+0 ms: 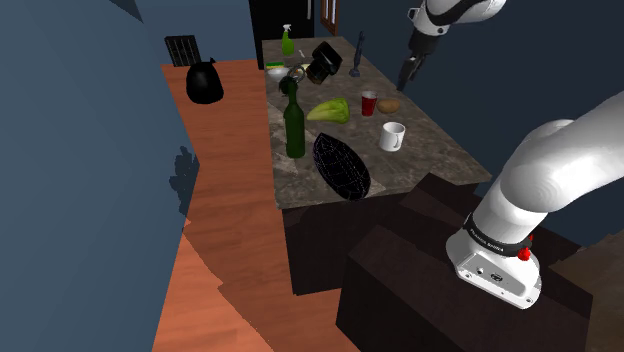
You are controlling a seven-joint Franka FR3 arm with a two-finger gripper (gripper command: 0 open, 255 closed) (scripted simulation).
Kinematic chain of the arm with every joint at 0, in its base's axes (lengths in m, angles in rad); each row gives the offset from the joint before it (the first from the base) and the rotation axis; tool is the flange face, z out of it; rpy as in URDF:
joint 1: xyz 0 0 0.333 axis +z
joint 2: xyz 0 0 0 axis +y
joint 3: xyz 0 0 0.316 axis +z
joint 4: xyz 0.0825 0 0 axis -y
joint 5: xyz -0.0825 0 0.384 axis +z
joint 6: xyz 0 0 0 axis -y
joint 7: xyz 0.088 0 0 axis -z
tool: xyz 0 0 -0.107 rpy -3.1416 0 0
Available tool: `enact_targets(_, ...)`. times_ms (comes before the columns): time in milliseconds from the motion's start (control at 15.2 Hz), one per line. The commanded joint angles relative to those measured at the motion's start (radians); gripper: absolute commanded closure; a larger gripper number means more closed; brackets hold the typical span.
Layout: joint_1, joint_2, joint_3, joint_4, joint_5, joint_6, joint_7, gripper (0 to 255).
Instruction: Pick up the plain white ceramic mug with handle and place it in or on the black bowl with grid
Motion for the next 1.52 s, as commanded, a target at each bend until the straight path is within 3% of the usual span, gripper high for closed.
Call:
enact_targets(0,0.007,0.065,-0.051,0.007,0.014,0.057,-0.055,0)
enact_targets(396,0.056,0.286,-0.2,0.069,0.141,0.195,-0.256,0)
enact_targets(594,0.085,0.419,-0.267,0.12,0.27,0.243,-0.396,0)
enact_targets(792,0.083,0.569,-0.298,0.187,0.441,0.265,-0.56,0)
enact_targets(1122,-0.025,0.81,-0.244,0.333,0.692,0.252,-0.789,0)
enact_targets(1452,-0.161,1.019,-0.16,0.505,0.831,0.22,-0.92,0)
